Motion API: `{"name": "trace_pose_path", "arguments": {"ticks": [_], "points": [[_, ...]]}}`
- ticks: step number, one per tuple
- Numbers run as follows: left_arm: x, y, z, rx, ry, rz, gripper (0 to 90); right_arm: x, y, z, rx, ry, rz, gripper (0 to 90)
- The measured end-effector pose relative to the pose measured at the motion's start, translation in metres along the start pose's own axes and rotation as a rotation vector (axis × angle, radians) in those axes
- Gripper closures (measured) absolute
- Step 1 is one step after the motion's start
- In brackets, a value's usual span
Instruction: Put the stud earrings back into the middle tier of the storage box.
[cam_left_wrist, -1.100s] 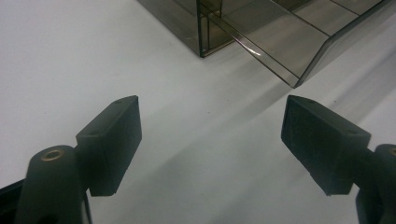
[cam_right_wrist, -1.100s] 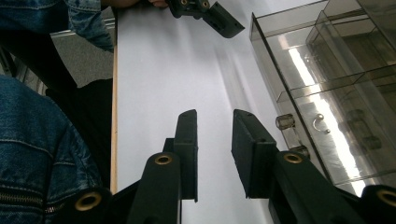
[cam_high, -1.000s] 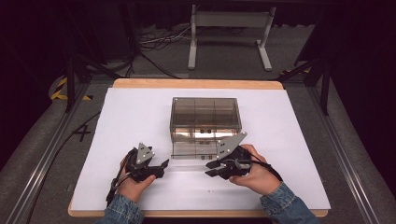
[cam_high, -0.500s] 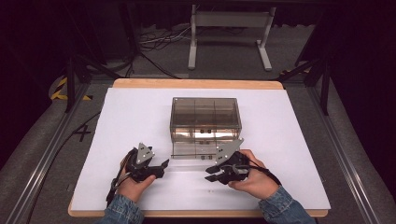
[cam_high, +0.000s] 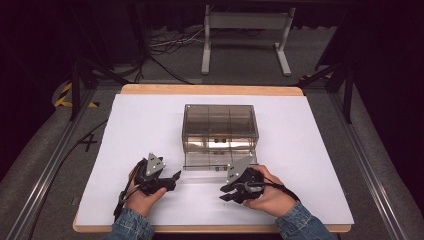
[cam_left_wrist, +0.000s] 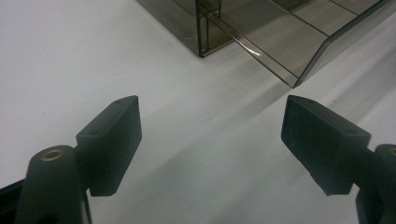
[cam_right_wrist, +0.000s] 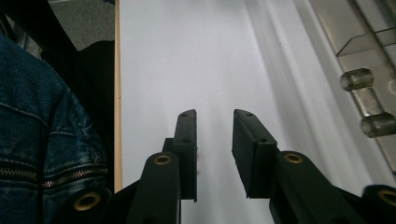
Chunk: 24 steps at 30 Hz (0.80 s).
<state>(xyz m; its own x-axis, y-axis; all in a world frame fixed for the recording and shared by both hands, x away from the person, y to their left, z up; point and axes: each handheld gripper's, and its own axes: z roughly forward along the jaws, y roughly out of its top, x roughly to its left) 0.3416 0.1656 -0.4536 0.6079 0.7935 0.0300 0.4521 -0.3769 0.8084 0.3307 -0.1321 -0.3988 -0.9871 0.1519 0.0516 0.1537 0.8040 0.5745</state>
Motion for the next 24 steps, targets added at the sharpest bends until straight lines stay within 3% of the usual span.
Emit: {"name": "trace_pose_path", "arguments": {"ticks": [24], "points": [[0.000,0.000,0.000,0.000,0.000,0.001,20.8,0.005,-0.003,0.020,0.106,0.031,-0.029,71.0]]}}
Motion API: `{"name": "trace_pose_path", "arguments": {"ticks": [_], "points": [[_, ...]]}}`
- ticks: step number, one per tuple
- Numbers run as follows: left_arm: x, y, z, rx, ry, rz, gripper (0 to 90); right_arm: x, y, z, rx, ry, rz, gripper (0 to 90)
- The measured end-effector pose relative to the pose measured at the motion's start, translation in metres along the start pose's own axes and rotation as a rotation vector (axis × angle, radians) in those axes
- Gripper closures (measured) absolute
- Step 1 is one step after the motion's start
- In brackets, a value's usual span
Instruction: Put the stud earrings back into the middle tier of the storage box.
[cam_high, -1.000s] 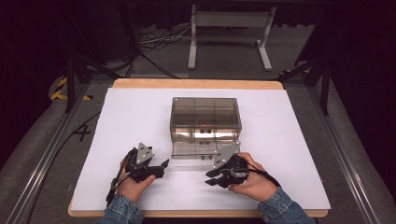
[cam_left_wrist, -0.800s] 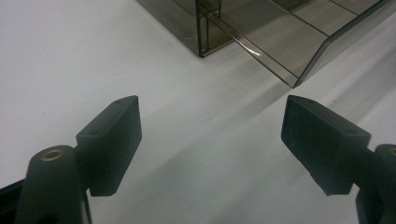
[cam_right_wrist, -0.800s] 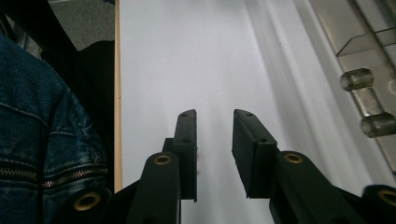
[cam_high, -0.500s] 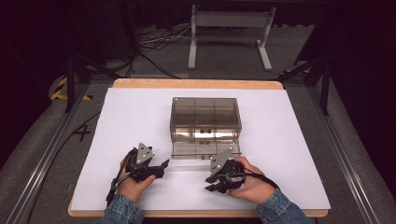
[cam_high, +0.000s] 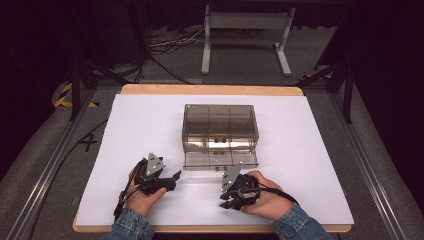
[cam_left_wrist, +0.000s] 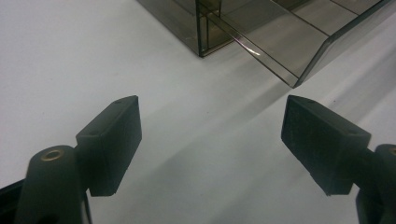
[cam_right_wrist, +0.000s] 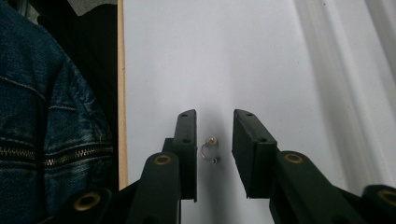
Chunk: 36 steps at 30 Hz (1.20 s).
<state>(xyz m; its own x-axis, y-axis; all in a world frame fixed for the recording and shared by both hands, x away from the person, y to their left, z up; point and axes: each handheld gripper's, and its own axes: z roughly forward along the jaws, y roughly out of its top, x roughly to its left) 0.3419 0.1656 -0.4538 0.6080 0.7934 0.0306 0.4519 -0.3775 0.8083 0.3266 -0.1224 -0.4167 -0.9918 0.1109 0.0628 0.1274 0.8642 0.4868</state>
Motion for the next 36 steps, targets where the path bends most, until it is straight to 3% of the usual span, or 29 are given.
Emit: {"name": "trace_pose_path", "arguments": {"ticks": [14,23,28,36], "points": [[0.0000,0.0000,0.0000,0.000,-0.002,0.000,20.8,0.0020,0.0008,0.0087,0.029,-0.005,-0.004,71.3],[-0.0001,0.0000,-0.0001,-0.001,-0.002,-0.001,20.8,0.0055,0.0031,0.0095,0.051,-0.043,-0.020,77.9],[-0.0001,0.0000,-0.0001,-0.001,-0.002,-0.001,20.8,0.0064,0.0035,0.0094,0.055,-0.037,-0.024,84.8],[0.0000,0.0000,-0.0002,-0.001,-0.003,0.000,20.8,0.0060,0.0033,0.0092,0.051,-0.034,-0.011,85.0]]}}
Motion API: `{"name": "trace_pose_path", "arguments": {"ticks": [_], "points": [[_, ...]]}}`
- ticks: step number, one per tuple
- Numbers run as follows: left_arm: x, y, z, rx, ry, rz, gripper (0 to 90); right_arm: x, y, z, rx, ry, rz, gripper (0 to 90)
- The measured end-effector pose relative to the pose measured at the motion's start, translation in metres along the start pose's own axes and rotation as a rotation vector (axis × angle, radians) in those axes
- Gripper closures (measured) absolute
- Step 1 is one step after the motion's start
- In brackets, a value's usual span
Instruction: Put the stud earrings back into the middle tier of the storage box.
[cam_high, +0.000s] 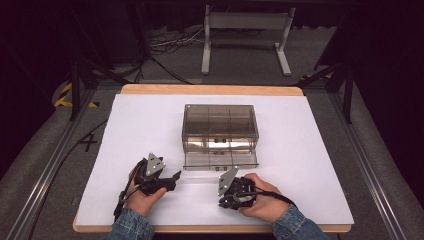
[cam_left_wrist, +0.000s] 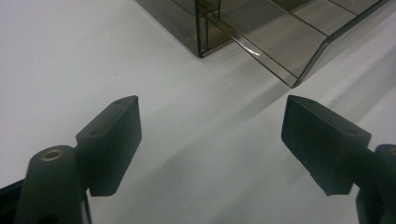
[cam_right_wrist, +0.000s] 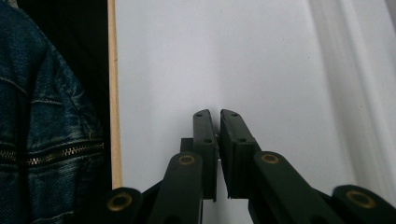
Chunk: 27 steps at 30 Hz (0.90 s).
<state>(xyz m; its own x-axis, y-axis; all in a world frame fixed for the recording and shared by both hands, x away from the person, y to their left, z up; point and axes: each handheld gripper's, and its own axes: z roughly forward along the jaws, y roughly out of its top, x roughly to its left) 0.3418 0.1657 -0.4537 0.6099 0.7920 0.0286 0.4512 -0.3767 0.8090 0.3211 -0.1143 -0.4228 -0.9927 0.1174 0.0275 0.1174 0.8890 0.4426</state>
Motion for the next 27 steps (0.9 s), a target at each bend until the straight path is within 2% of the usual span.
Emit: {"name": "trace_pose_path", "arguments": {"ticks": [4,12,27], "points": [[0.000,0.000,0.000,0.000,0.000,0.000,20.8,-0.001,0.000,-0.001,-0.019,0.001,0.004,85.1],[0.000,0.000,0.000,0.000,0.000,0.000,20.8,-0.003,0.000,-0.012,-0.085,0.035,0.031,85.1],[0.000,0.000,0.000,0.000,0.001,0.000,20.8,-0.002,0.002,-0.026,-0.127,0.004,0.025,85.1]]}}
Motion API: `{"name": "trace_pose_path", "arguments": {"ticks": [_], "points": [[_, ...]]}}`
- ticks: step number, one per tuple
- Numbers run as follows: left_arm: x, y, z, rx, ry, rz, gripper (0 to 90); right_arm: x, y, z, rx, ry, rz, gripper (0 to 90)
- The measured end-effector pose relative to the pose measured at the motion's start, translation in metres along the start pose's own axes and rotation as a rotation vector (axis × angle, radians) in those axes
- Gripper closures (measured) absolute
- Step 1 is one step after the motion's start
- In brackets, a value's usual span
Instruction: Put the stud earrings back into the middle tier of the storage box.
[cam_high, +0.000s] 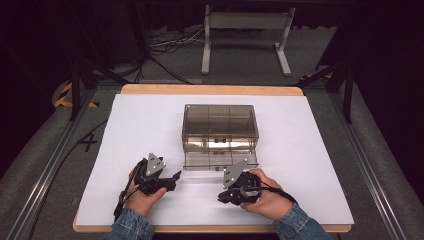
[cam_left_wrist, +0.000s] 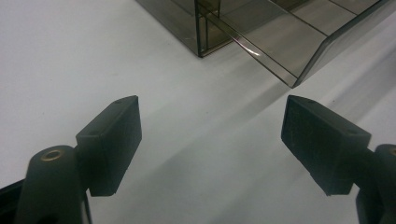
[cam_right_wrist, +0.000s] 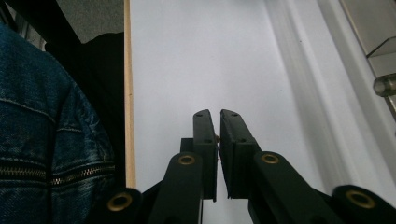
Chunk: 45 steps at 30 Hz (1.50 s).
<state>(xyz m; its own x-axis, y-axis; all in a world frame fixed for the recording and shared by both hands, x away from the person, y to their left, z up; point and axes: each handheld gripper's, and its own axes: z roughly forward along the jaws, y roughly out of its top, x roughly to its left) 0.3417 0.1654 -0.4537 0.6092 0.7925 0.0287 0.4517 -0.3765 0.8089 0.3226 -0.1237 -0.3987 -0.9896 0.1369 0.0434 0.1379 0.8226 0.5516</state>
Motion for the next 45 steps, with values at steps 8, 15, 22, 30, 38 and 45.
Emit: {"name": "trace_pose_path", "arguments": {"ticks": [8,15,22,30,38,45], "points": [[0.000,0.000,0.000,-0.001,0.001,0.000,20.8,0.001,0.004,-0.007,-0.016,-0.020,0.000,85.1],[0.000,0.000,0.000,0.000,0.002,0.000,20.8,0.001,0.006,-0.012,-0.027,-0.031,-0.004,85.0],[0.000,0.000,0.000,0.000,0.002,0.000,20.7,0.000,0.007,-0.013,-0.028,-0.038,0.002,85.0],[0.000,0.000,0.000,0.001,0.005,0.001,20.7,-0.003,0.010,-0.016,-0.037,-0.062,0.032,85.0],[0.000,0.000,0.000,0.000,0.003,0.001,20.7,-0.008,0.014,-0.021,-0.048,-0.092,0.061,85.0],[0.000,0.000,0.000,0.001,0.004,0.002,20.7,-0.011,0.020,-0.026,-0.059,-0.126,0.077,85.0]]}}
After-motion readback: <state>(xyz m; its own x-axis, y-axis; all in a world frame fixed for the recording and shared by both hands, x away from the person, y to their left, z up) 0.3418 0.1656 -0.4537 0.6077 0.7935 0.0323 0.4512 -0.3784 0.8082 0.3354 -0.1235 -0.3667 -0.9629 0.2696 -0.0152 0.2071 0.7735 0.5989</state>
